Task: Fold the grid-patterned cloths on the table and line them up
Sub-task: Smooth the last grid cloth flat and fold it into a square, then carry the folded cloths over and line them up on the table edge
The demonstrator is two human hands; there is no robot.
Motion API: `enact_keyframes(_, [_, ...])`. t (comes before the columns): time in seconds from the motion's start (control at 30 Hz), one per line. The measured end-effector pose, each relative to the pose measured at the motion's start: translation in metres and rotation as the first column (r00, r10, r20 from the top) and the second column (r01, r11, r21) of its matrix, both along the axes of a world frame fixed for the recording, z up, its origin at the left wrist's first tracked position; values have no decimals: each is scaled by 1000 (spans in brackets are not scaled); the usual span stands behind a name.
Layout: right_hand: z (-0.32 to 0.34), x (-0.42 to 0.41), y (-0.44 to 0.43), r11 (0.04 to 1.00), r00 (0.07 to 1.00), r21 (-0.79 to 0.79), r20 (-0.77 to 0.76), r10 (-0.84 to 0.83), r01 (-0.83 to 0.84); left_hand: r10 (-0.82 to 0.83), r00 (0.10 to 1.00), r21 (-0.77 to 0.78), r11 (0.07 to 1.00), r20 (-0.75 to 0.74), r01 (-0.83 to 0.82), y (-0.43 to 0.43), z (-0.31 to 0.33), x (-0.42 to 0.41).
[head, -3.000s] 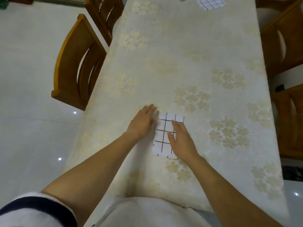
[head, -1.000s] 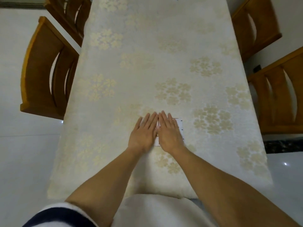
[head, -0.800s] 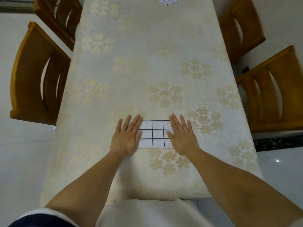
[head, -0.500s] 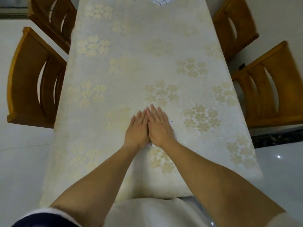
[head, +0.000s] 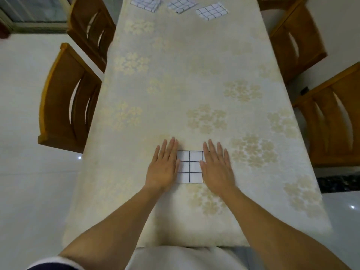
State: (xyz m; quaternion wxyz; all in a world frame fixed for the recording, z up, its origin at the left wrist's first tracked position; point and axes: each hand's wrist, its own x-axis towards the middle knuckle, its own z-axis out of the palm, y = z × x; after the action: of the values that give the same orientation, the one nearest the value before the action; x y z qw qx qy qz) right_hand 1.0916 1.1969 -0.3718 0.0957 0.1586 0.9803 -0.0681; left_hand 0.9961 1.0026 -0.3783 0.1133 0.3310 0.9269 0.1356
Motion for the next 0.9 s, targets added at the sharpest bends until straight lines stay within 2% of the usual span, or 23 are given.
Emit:
enact_keyframes(0.07, [-8, -13, -29, 997, 998, -45, 26, 63, -61, -73, 996, -9, 997, 56, 73, 18, -2, 11])
enact_keyframes(0.13, [-17, -2, -33, 997, 995, -15, 67, 78, -77, -72, 997, -87, 993, 33, 74, 6, -13, 22])
enact_keyframes(0.37, [-1, 48, 52, 1000, 989, 8, 150, -3, 2, 15, 1000, -171, 985, 14, -12, -78, -10, -11])
enact_keyframes(0.43, [5, 35, 41, 1000, 997, -7, 78, 23, -22, 65, 997, -112, 992, 38, -61, -65, -3, -16])
enact_keyframes(0.53, [2, -6, -1, 997, 999, -61, -5, 50, -50, -18, 1000, -23, 1000, 24, 19, -1, 8, -14])
enact_keyframes(0.6, [-5, -23, -23, 997, 997, -54, 55, 59, -56, -79, 994, -38, 996, 75, 82, 34, 5, -6])
enact_keyframes(0.67, [-14, -15, -23, 996, 989, -24, 120, 91, -88, -76, 988, -107, 990, 132, 91, 39, -3, 2])
enact_keyframes(0.7, [-14, -9, -13, 995, 987, -32, 123, 101, -97, -83, 990, -132, 986, 114, 98, 35, -8, 3])
enact_keyframes(0.77, [-4, -4, 6, 988, 989, -111, 90, 120, -109, -118, 989, -140, 982, 87, 129, 26, -11, -2])
enact_keyframes(0.83, [5, -13, 19, 978, 997, -197, 1, 77, -76, -124, 984, -77, 988, 127, 134, 27, -7, -9])
enact_keyframes(0.9, [16, -24, 22, 981, 1000, -192, -10, 19, -20, -91, 985, 6, 996, 146, 91, 33, -2, -13])
